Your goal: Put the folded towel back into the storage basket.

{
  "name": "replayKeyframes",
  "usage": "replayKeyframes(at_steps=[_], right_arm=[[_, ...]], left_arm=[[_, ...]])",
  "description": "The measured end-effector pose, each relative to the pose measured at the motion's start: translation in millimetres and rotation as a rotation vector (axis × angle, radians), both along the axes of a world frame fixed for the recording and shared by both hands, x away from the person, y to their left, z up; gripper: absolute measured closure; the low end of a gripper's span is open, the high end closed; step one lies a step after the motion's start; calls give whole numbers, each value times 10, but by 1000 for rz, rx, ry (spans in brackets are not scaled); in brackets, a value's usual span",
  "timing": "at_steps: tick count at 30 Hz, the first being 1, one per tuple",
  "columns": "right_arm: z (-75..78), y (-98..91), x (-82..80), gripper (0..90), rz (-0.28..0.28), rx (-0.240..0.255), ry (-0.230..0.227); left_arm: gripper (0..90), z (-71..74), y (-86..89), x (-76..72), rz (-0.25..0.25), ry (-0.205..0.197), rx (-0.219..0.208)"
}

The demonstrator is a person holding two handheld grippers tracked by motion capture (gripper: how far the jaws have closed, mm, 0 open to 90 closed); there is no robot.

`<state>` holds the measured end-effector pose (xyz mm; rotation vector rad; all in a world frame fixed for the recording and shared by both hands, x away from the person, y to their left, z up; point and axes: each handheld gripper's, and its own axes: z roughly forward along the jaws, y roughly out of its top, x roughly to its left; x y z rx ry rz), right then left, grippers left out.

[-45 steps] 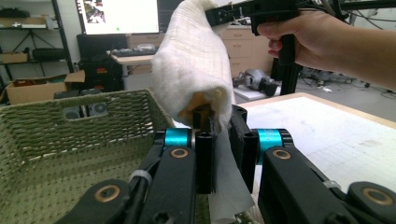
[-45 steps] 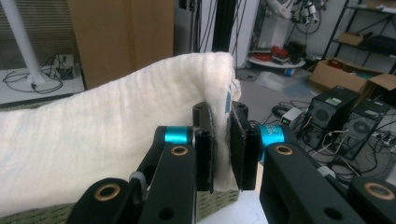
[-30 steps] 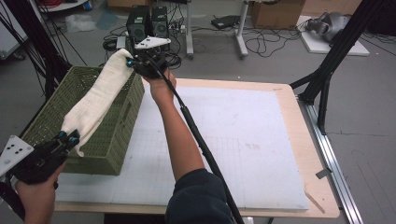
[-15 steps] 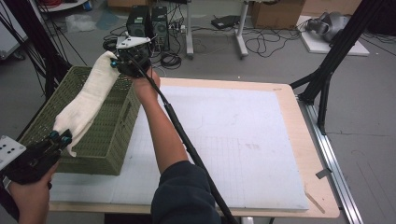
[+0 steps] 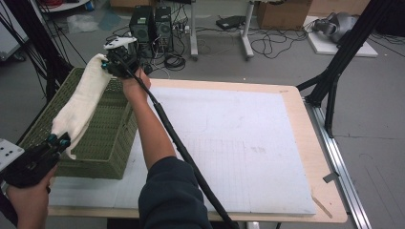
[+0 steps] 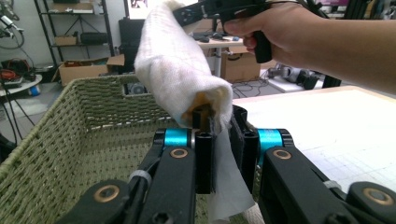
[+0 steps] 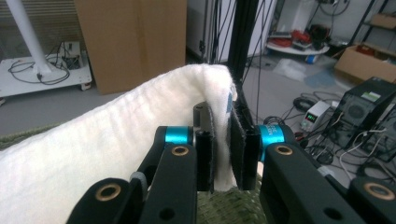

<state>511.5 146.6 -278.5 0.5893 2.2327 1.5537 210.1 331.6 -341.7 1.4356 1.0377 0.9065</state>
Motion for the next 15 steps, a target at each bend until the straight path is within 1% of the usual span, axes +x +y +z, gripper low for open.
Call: replayKeyframes(at_steps=[1, 2, 3, 4, 5, 7, 9, 11, 15], right_arm=[[-19, 37, 9, 812, 1, -8, -3], [-43, 73, 16, 787, -4, -17, -2], [-70, 108, 20, 688, -24, -32, -4], [-101, 133, 25, 598, -55, -41, -7], [-124, 140, 36, 587, -73, -42, 5], [-153, 123, 54, 555, -81, -45, 22], [-164, 85, 58, 536, -78, -44, 33], [-160, 30, 42, 533, -73, -47, 31], [-135, -142, -26, 517, -58, -23, 34]], left_arm=[[796, -9, 3, 11, -1, 7, 3], [746, -17, 4, 24, 6, 14, 3], [641, -21, 6, 33, 27, 25, 4], [545, -23, 12, 38, 48, 31, 3], [491, -21, 20, 37, 65, 27, 3], [420, -4, 38, 25, 97, 18, 8], [397, 19, 59, 9, 106, 10, 5], [392, 32, 72, -1, 108, 7, 0], [372, 37, 67, 4, 96, 9, -4]])
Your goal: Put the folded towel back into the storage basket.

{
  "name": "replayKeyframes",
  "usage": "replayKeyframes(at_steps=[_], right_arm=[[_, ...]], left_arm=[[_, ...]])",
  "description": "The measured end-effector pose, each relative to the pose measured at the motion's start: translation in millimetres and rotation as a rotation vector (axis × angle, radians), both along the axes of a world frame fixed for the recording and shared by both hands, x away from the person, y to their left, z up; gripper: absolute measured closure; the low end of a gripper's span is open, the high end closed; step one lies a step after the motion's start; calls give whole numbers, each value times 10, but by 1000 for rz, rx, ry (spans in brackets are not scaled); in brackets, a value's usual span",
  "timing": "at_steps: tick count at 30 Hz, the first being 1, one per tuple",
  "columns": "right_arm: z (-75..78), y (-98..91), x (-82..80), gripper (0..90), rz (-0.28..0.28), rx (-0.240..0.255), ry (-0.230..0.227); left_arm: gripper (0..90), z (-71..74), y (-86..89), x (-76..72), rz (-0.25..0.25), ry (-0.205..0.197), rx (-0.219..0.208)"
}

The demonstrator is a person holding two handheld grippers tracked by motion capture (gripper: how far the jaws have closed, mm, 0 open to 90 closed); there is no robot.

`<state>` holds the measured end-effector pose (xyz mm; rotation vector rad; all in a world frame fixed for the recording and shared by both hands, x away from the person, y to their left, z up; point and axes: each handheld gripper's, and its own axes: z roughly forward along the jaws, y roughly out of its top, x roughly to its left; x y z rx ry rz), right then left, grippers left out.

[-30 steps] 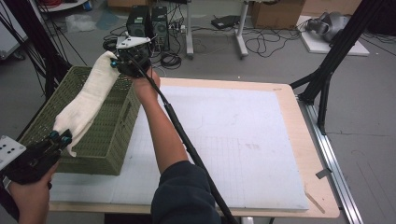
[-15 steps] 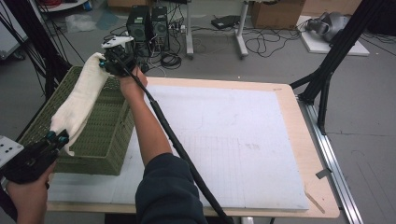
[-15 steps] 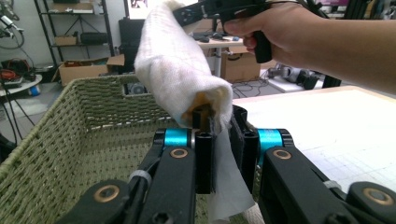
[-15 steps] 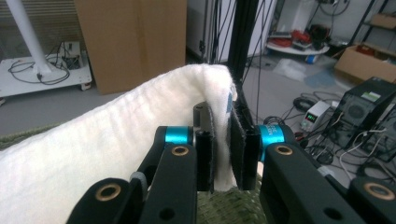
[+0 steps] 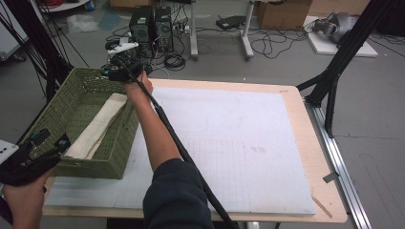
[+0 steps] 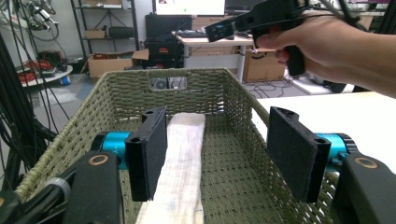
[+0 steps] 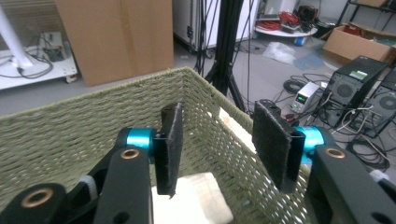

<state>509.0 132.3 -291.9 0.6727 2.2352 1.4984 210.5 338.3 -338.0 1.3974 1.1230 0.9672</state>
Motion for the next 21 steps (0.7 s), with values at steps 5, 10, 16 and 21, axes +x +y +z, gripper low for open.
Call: replayKeyframes(at_steps=[5, 10, 16, 21], right_arm=[[20, -304, -148, 474, 19, 21, -6], [-14, -592, -263, 362, -1, 37, 5], [-68, -951, -392, 257, 2, 56, 34], [-96, -1225, -503, 207, 2, 51, 36]], left_arm=[[322, -1, -23, 22, -67, 10, -26], [251, -26, -63, 62, -124, 47, -36], [173, -22, -157, 111, -166, 67, -45], [173, -21, -262, 158, -218, 67, -67]])
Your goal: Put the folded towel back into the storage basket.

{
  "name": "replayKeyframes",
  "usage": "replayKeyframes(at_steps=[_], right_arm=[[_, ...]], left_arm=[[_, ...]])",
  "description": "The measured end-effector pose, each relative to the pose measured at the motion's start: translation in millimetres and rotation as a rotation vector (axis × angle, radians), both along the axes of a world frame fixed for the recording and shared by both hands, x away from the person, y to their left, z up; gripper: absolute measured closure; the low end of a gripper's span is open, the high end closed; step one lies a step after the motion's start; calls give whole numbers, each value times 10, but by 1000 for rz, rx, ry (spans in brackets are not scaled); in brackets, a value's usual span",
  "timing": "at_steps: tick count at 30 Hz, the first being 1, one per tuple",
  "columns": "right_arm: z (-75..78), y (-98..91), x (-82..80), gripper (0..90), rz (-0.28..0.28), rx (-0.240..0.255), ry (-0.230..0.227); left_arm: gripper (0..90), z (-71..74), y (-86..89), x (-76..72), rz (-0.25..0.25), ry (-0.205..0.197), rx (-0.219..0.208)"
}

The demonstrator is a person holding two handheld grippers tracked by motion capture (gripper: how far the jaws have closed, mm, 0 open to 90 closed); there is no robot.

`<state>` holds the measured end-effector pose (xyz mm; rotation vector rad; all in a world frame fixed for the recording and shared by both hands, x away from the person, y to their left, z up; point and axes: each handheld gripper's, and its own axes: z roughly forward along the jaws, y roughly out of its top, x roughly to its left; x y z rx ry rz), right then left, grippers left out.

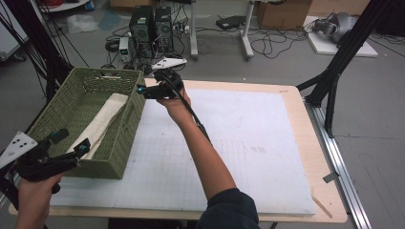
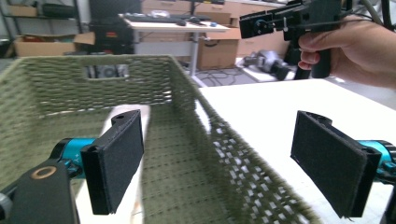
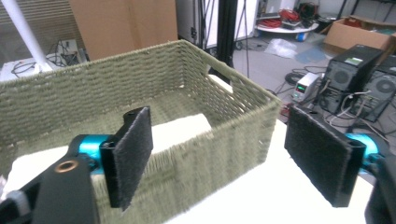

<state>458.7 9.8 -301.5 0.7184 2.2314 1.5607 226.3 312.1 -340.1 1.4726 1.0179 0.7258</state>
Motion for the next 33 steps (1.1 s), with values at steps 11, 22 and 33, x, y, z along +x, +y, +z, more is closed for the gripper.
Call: replayKeyframes(at_steps=[11, 22, 33], right_arm=[[-31, -490, -213, 194, -19, 2, -5], [-123, -1113, -503, 184, -80, -3, -4], [-288, -1727, -835, 180, -166, -12, -11]], left_arm=[[173, 14, -249, 123, -80, 4, -26], [176, 24, -525, 229, -193, -10, -36], [176, 26, -793, 299, -277, -21, -38]])
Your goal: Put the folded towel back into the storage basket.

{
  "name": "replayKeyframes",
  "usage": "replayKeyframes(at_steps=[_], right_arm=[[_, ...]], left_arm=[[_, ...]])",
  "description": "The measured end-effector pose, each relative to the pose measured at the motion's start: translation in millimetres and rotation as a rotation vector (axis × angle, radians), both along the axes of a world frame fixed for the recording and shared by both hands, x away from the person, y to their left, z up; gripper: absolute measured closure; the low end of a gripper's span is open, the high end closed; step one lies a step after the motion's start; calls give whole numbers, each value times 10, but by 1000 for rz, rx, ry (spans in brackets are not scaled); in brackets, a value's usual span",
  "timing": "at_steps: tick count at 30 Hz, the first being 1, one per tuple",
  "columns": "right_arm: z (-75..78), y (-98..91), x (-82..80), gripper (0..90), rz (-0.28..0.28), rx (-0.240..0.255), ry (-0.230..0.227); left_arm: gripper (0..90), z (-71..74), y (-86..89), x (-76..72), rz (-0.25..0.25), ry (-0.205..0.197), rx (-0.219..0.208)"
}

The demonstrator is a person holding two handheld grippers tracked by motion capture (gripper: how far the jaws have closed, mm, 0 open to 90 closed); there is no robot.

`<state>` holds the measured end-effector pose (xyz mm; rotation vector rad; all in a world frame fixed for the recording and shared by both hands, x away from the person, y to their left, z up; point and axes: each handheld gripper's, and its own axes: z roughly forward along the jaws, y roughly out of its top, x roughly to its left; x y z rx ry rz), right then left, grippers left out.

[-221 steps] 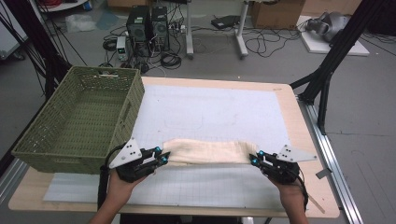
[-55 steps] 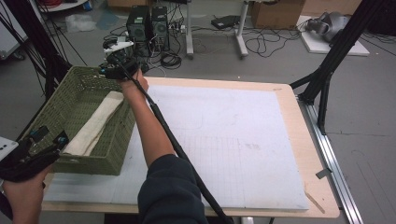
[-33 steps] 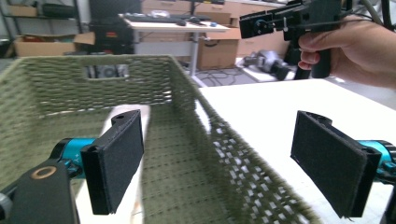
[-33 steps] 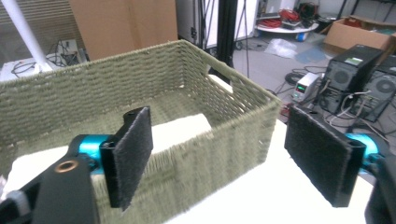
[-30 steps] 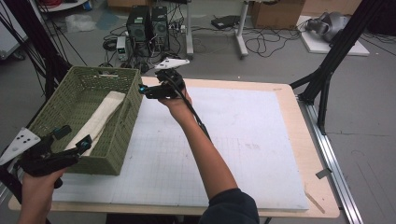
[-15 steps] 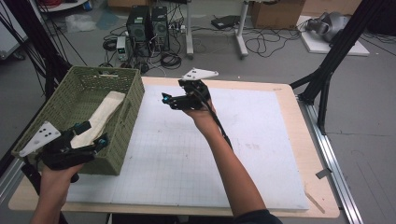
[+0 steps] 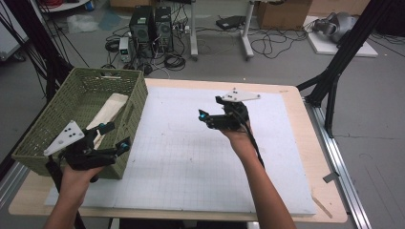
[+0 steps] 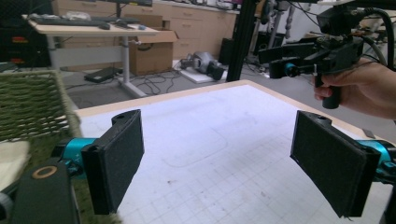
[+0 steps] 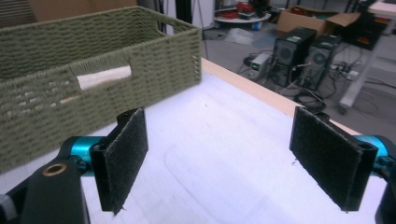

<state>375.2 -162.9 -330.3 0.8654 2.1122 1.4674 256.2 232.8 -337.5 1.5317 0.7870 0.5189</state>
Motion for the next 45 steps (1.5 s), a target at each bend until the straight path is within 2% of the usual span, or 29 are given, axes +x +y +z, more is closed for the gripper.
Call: replayKeyframes(at_steps=[8, 11, 17, 25, 28, 37, 43, 45], right_arm=[[-112, -383, -292, 180, -56, -22, -15], [-149, -517, -393, 180, -74, -15, -15], [-237, -766, -616, 180, -121, -36, -35], [-407, -1023, -886, 180, -185, -55, -37], [-470, -1107, -949, 180, -206, -55, -36], [-640, -1315, -1081, 180, -252, -50, -18], [-717, -1382, -1121, 179, -270, -47, -9], [-741, -1397, -1132, 180, -273, -62, -20]], left_arm=[[176, -33, -197, 49, -57, -3, 17], [175, -68, -282, 71, -83, 6, 25], [176, -141, -475, 89, -135, 11, 52], [178, -239, -684, 81, -184, -17, 68], [179, -277, -739, 84, -202, -21, 75], [183, -449, -857, 113, -222, 11, 93], [183, -532, -894, 137, -227, 14, 98], [183, -564, -898, 145, -227, 10, 101]])
